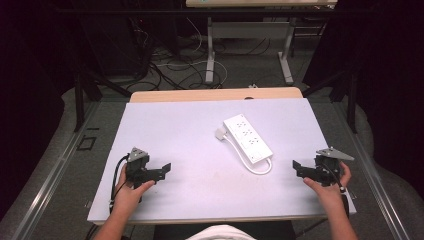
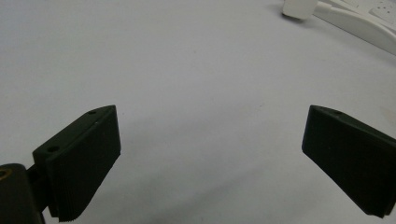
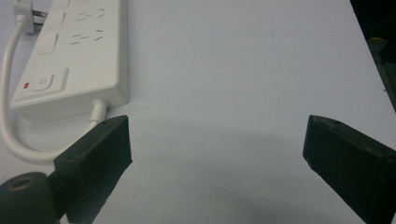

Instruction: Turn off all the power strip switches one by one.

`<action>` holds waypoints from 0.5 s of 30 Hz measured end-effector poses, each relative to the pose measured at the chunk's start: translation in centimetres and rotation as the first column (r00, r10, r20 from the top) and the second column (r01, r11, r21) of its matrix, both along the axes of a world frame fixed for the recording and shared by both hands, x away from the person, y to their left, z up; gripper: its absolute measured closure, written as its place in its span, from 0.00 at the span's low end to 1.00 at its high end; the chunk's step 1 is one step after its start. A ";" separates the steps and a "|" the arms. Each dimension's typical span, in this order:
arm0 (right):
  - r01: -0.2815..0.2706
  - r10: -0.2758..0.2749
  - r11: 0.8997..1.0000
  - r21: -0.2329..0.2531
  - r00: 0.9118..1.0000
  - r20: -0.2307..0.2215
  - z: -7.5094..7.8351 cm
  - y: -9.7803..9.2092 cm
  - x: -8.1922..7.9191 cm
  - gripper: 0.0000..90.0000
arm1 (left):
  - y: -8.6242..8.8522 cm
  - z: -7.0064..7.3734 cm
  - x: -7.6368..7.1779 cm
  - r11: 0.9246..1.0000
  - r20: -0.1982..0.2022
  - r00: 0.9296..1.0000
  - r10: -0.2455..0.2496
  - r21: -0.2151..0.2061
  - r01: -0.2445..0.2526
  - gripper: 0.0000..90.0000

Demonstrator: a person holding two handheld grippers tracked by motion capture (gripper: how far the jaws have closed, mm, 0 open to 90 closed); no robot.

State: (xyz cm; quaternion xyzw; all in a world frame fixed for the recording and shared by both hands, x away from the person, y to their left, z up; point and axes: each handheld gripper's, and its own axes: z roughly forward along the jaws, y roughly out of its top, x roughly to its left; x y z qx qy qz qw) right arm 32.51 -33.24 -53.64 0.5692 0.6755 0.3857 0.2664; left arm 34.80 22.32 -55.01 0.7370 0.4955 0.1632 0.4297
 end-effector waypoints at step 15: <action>-0.092 0.093 0.993 -0.078 0.996 0.015 1.3 2.9 0.5 0.18 | 0.0 0.4 -0.3 0.999 0.006 1.000 -0.002 0.035 0.002 0.08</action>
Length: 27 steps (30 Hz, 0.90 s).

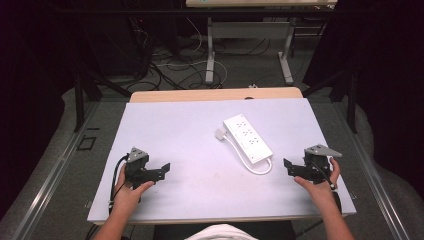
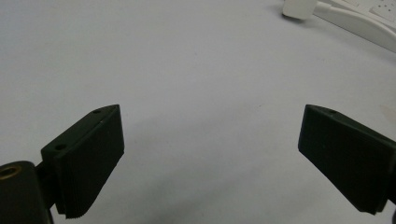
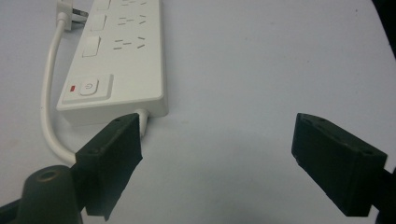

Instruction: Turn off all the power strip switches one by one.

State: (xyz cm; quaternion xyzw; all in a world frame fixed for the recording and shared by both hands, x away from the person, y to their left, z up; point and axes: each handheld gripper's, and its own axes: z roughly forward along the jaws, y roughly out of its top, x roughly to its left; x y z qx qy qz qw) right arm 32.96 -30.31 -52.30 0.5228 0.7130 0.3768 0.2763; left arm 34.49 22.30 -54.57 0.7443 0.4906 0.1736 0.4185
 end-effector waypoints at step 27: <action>-0.156 0.154 0.988 -0.021 0.986 -0.064 2.3 5.6 2.7 0.53 | 0.2 -0.1 -0.2 1.000 0.008 1.000 0.016 0.000 -0.016 0.10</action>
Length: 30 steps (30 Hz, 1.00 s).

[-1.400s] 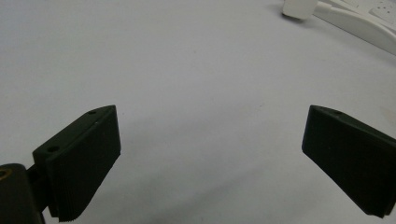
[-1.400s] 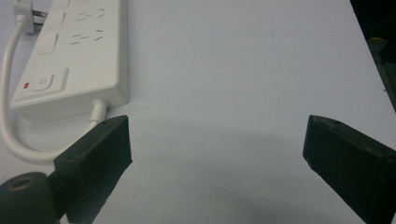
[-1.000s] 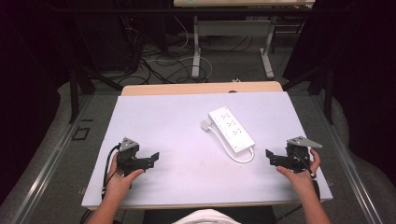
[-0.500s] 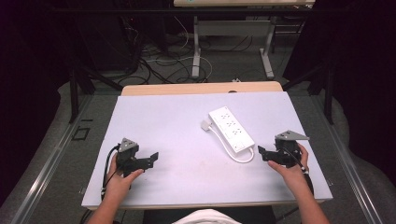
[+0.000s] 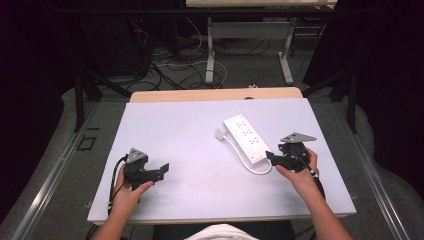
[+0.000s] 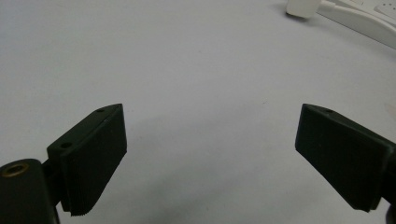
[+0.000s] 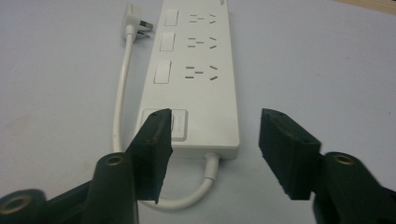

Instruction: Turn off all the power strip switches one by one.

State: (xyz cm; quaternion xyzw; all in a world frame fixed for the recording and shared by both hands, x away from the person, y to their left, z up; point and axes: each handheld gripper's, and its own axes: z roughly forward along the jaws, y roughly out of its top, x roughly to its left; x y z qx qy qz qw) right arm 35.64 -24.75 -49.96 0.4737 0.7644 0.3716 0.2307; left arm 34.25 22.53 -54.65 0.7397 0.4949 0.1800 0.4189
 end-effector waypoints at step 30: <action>-0.107 0.097 0.992 -0.071 0.987 -0.125 -1.3 3.8 2.9 1.00 | 0.0 0.0 0.0 1.000 0.002 1.000 -0.003 0.000 0.003 0.10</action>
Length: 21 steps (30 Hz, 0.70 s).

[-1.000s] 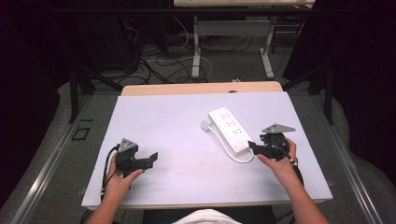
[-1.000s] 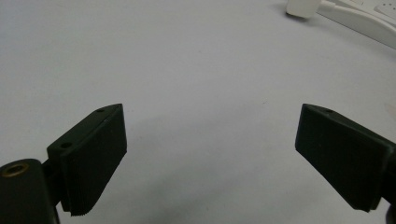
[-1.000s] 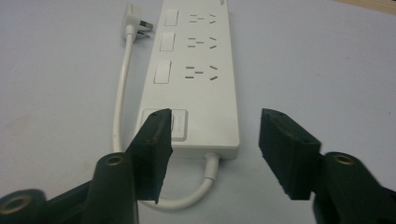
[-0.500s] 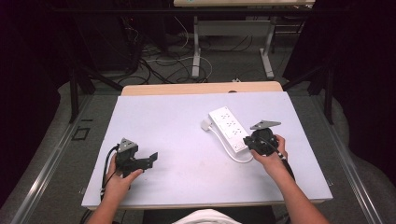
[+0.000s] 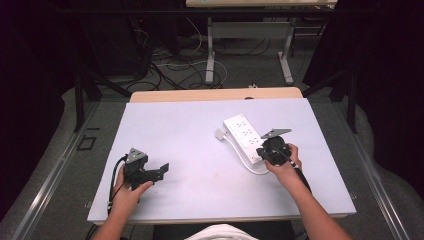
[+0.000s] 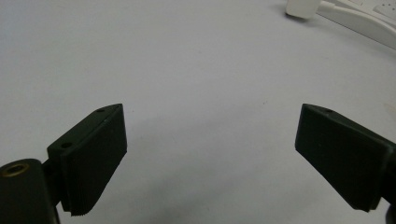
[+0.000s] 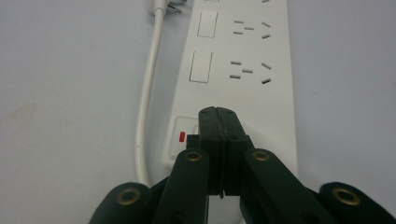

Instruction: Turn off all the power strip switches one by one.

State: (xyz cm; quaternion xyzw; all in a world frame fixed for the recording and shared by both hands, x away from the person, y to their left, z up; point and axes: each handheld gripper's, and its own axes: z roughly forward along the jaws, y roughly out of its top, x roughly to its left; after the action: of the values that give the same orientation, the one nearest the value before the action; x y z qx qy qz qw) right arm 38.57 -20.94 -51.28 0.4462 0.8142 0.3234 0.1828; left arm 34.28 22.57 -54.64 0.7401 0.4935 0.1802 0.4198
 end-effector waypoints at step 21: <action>-0.022 0.021 0.999 -0.023 0.997 -0.068 -1.0 0.5 1.0 1.00 | 0.0 0.0 0.0 1.000 0.001 1.000 -0.001 0.002 0.001 0.10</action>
State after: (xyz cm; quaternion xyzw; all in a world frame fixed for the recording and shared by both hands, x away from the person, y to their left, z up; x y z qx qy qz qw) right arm 39.55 -20.46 -52.27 0.4460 0.8285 0.3002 0.1569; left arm 34.28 22.57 -54.64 0.7406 0.4928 0.1807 0.4196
